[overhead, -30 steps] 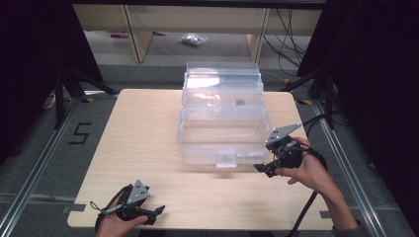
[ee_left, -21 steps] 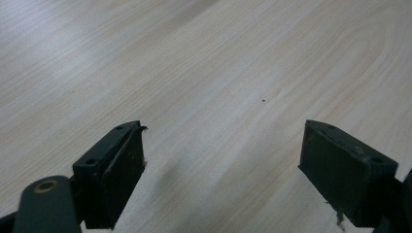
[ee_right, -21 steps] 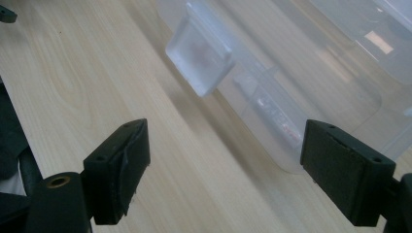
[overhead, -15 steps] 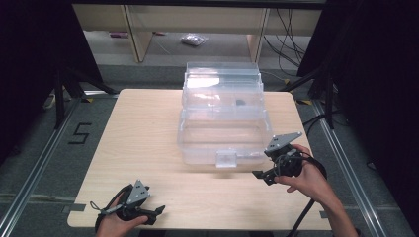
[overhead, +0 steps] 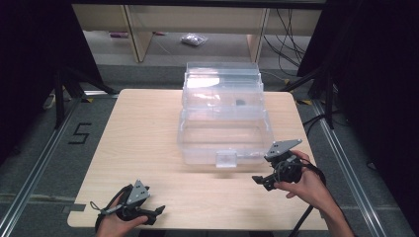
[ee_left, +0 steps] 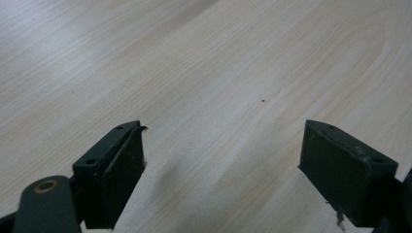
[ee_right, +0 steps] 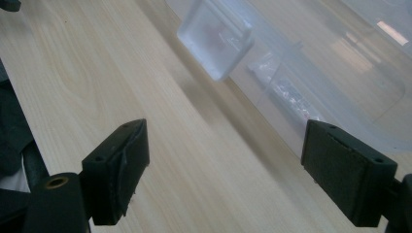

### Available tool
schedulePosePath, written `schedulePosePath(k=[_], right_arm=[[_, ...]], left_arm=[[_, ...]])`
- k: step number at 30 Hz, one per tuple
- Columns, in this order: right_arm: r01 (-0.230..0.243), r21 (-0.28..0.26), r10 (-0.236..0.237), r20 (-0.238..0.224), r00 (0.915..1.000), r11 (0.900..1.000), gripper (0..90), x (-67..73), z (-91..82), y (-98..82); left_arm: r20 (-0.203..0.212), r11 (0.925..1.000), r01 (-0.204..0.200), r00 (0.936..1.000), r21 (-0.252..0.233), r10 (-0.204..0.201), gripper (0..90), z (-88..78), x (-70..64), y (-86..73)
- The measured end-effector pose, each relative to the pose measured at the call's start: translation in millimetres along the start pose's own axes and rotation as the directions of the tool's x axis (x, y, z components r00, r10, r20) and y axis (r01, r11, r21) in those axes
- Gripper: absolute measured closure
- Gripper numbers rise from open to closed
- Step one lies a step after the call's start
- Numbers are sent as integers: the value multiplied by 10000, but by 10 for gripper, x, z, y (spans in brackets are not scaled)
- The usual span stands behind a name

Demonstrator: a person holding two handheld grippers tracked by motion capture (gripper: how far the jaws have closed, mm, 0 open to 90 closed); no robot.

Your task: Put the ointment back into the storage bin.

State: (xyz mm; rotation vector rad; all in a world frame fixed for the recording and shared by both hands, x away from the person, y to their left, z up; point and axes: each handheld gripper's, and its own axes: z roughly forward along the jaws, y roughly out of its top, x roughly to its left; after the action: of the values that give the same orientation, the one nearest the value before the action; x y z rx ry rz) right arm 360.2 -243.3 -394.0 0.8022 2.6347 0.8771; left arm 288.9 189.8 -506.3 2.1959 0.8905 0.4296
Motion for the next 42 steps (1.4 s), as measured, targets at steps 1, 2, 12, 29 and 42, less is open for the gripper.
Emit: schedulePosePath(k=[1,2,12,29,42], right_arm=[[-48,61,49,-114,9999,10000,185,8,-2,-2],[115,-120,-115,0,9999,9999,185,7,17,-8],[-75,-188,74,-54,10000,9998,182,63,37,-69],[-630,-361,619,-309,9976,9974,179,154,190,-386],[-1267,-481,1250,-363,9915,9908,177,228,296,-656]], left_arm=[[-4,10000,2,10000,-4,-2,158,0,-1,0],[-3,10000,8,10000,-13,-8,158,0,-2,0],[44,10000,28,10000,-47,-28,159,-4,-7,2],[28,10000,2,10000,-50,-2,158,-10,-12,4],[8,9999,-106,9999,-30,106,158,-17,-7,6]])
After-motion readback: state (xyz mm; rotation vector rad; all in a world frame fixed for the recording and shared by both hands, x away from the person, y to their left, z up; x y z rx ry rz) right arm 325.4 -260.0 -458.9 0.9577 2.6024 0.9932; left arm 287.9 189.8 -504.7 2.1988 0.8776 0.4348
